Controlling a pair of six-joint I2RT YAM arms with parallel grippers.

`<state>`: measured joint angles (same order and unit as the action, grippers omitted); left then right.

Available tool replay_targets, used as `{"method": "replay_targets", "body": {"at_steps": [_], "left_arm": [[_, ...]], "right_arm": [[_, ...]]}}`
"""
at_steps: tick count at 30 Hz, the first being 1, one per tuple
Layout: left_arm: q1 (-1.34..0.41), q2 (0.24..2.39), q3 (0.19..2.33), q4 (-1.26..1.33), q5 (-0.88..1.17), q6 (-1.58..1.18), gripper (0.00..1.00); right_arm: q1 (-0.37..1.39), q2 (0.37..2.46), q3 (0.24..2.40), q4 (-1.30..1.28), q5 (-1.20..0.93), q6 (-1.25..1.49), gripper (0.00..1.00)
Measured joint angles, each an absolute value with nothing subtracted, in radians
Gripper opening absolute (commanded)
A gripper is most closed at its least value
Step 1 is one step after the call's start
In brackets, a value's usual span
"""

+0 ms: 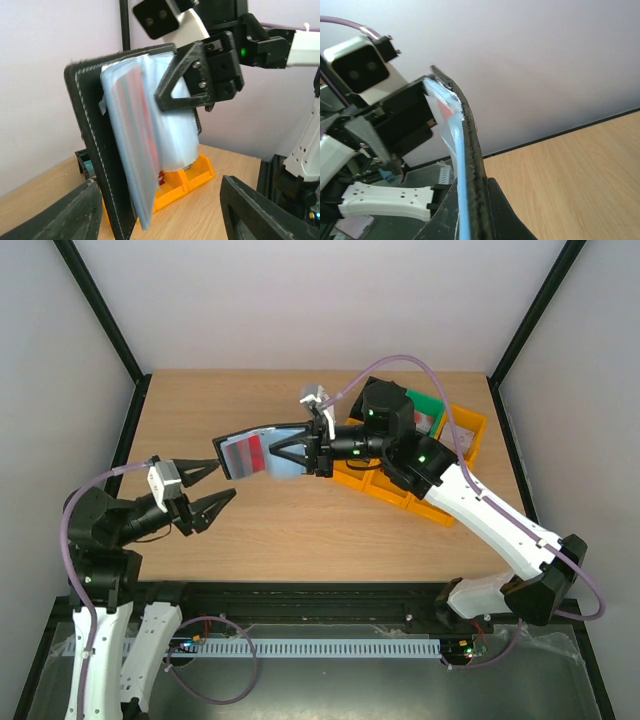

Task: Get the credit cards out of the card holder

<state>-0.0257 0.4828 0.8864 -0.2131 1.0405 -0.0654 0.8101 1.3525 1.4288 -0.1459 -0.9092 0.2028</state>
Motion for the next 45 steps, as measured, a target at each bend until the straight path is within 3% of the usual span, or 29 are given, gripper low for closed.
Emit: {"method": "replay_targets", "body": {"at_steps": [4, 11, 28, 30, 33, 35, 45], "left_arm": [[-0.026, 0.469, 0.868, -0.193, 0.974, -0.077, 0.45], [-0.021, 0.468, 0.845, -0.182, 0.859, -0.073, 0.42], [-0.017, 0.461, 0.746, 0.019, 0.911, -0.244, 0.38], [-0.017, 0.461, 0.739, 0.039, 0.922, -0.261, 0.41], [-0.017, 0.462, 0.738, 0.057, 0.944, -0.284, 0.56], [-0.017, 0.462, 0.738, 0.062, 0.957, -0.290, 0.61], [-0.019, 0.522, 0.886, -0.175, 0.982, -0.083, 0.69]], "right_arm": [[0.812, 1.342, 1.423, -0.115, -0.943, 0.242, 0.02], [0.813, 1.343, 1.422, -0.091, -0.976, 0.285, 0.02], [0.886, 1.412, 1.418, 0.012, -1.056, 0.390, 0.02], [0.888, 1.415, 1.418, 0.024, -1.072, 0.395, 0.02], [0.888, 1.416, 1.418, 0.031, -1.098, 0.393, 0.02], [0.886, 1.416, 1.425, 0.017, -1.114, 0.374, 0.02], [0.817, 1.404, 1.450, -0.075, -1.200, 0.295, 0.02]]}}
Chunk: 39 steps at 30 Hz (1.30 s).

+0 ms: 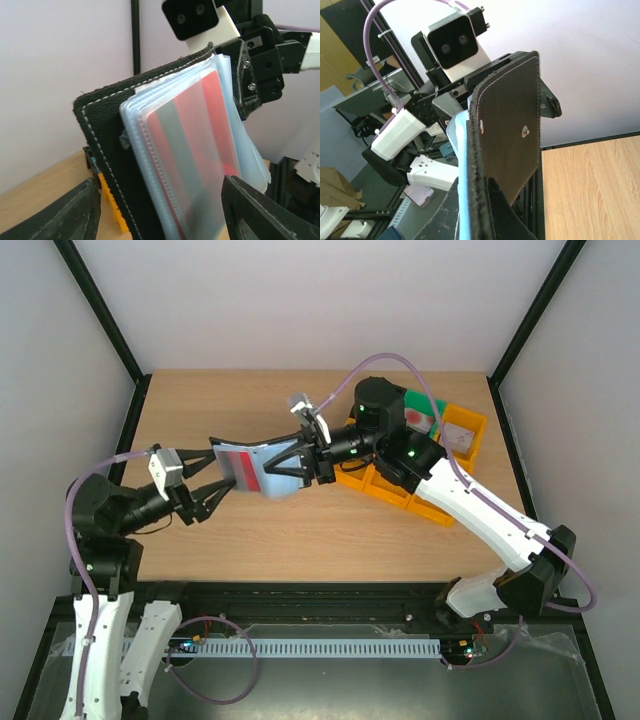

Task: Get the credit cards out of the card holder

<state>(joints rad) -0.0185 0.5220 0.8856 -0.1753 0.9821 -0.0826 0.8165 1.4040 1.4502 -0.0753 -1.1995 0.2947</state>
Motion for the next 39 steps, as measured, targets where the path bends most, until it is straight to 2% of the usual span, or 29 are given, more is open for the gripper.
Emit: {"method": "replay_targets", "body": {"at_steps": [3, 6, 14, 16, 22, 29, 32, 34, 39], "left_arm": [[-0.010, 0.558, 0.921, -0.236, 1.047, -0.030, 0.69], [0.012, 0.617, 0.991, -0.328, 1.135, 0.044, 0.66], [0.060, 0.678, 1.058, -0.413, 1.306, 0.134, 0.42], [0.062, 0.676, 1.048, -0.391, 1.328, 0.123, 0.39], [0.028, 0.647, 0.987, -0.260, 1.280, 0.017, 0.43], [-0.004, 0.601, 0.944, -0.167, 1.283, -0.073, 0.63], [-0.006, 0.603, 0.944, -0.203, 1.313, -0.034, 0.64], [-0.006, 0.604, 0.944, -0.220, 1.324, -0.018, 0.59], [-0.019, 0.606, 0.944, -0.200, 1.325, -0.017, 0.24]], "right_arm": [[0.807, 1.401, 1.465, -0.123, -1.206, 0.262, 0.02], [0.798, 1.389, 1.475, -0.165, -1.216, 0.236, 0.02], [0.775, 1.330, 1.522, -0.270, -1.212, 0.156, 0.02], [0.775, 1.316, 1.525, -0.280, -1.211, 0.149, 0.02], [0.775, 1.304, 1.525, -0.284, -1.202, 0.146, 0.02], [0.775, 1.304, 1.525, -0.285, -1.192, 0.146, 0.02], [0.775, 1.304, 1.525, -0.292, -1.185, 0.139, 0.02], [0.775, 1.304, 1.525, -0.300, -1.179, 0.138, 0.02], [0.775, 1.304, 1.525, -0.306, -1.171, 0.138, 0.02]]}}
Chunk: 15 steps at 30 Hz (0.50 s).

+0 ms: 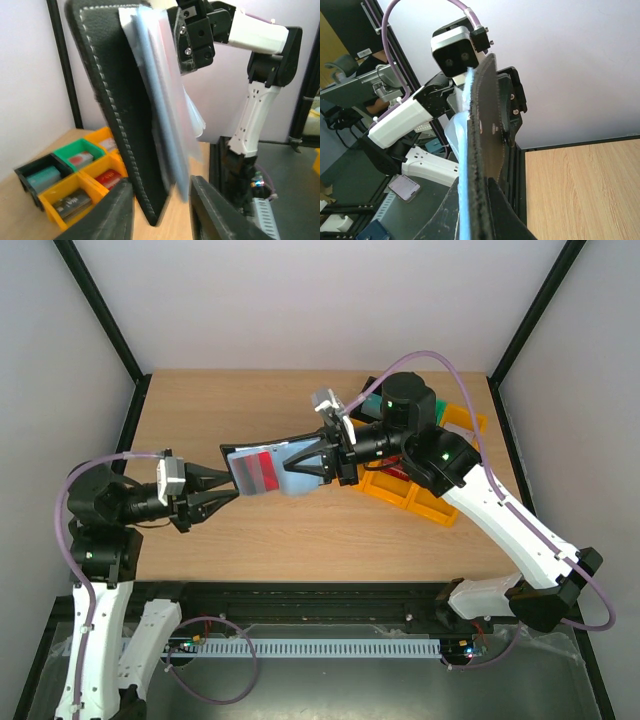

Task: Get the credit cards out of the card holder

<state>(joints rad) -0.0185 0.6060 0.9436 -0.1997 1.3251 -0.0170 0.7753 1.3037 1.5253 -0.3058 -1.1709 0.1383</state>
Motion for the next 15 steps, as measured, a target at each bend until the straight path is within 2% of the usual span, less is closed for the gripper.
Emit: {"method": "replay_targets", "body": {"at_steps": [2, 6, 10, 13, 15], "left_arm": [[-0.022, 0.608, 0.944, -0.183, 1.317, -0.023, 0.17], [-0.024, 0.608, 0.941, -0.158, 1.293, -0.036, 0.16], [-0.029, 0.604, 0.918, -0.091, 1.246, -0.088, 0.33], [-0.030, 0.603, 0.904, -0.060, 1.241, -0.120, 0.39], [-0.035, 0.602, 0.902, -0.060, 1.241, -0.116, 0.49]], "right_arm": [[0.775, 1.304, 1.525, -0.306, -1.171, 0.139, 0.02], [0.774, 1.304, 1.525, -0.304, -1.169, 0.140, 0.02], [0.774, 1.304, 1.525, -0.303, -1.165, 0.146, 0.02], [0.774, 1.304, 1.525, -0.303, -1.160, 0.146, 0.02], [0.774, 1.304, 1.525, -0.303, -1.154, 0.146, 0.02]]}}
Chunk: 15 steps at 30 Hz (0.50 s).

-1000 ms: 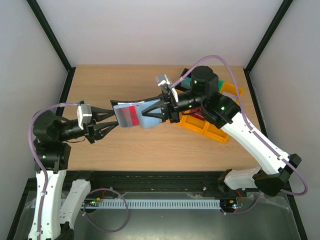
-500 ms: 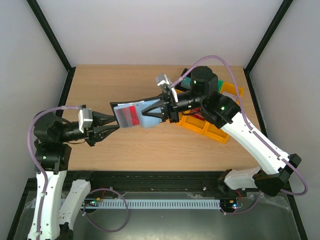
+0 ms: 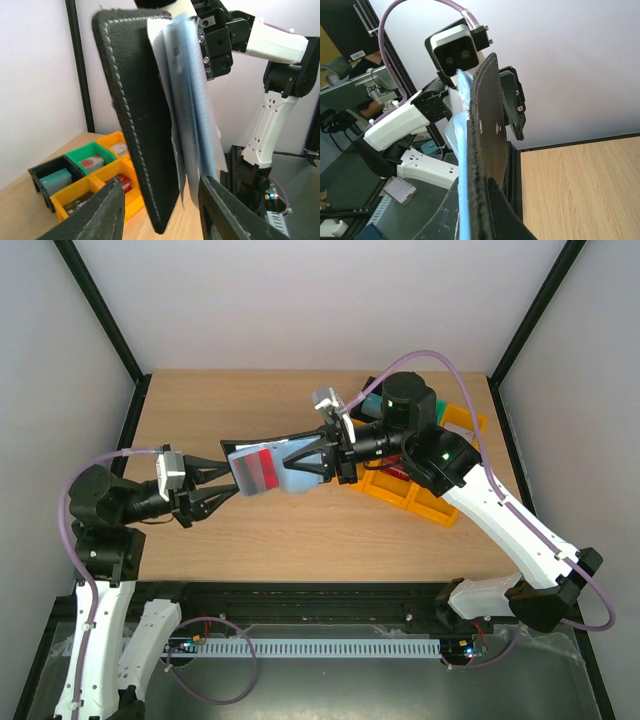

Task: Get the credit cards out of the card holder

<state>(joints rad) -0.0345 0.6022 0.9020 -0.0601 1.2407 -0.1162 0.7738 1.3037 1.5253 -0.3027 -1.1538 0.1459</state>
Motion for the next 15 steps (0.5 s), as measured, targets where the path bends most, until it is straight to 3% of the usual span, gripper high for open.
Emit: {"method": "replay_targets", "body": {"at_steps": [2, 5, 15], "left_arm": [[-0.035, 0.600, 0.902, -0.082, 1.248, -0.089, 0.55], [-0.035, 0.599, 0.905, -0.171, 1.277, 0.000, 0.55], [-0.053, 0.588, 0.905, -0.187, 1.262, 0.036, 0.30]], "right_arm": [[0.774, 1.304, 1.525, -0.305, -1.145, 0.141, 0.02], [0.773, 1.304, 1.529, -0.324, -1.123, 0.118, 0.02], [0.773, 1.303, 1.543, -0.365, -1.082, 0.094, 0.02]]}}
